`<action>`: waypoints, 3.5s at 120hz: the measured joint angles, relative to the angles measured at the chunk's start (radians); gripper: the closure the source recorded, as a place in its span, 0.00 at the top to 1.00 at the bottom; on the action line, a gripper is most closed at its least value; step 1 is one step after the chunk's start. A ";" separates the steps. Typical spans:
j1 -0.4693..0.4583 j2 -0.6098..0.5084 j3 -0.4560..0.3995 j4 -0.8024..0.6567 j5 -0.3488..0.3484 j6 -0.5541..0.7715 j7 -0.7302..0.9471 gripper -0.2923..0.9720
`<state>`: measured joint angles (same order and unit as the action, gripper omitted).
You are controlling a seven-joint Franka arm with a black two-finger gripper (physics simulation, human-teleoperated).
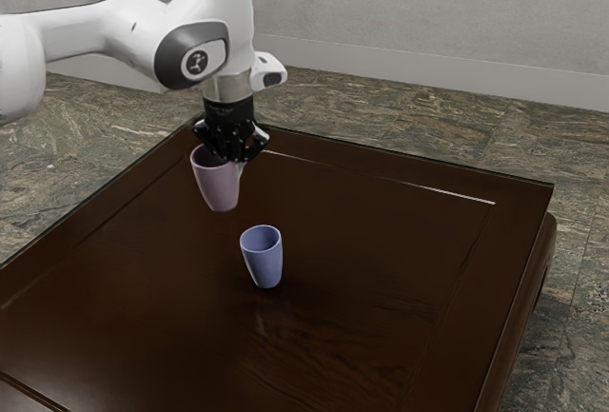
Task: Place the left cup onto the right cup
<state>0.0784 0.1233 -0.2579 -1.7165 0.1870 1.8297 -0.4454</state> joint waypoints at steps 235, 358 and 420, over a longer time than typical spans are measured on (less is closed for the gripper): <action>-0.018 0.160 -0.054 0.021 0.023 0.122 -0.077 0.15; -0.016 0.195 -0.021 -0.060 0.019 0.257 -0.086 0.15; -0.015 0.196 -0.009 -0.060 0.007 0.257 -0.076 0.68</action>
<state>0.0630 0.3193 -0.2669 -1.7768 0.1936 2.0872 -0.5216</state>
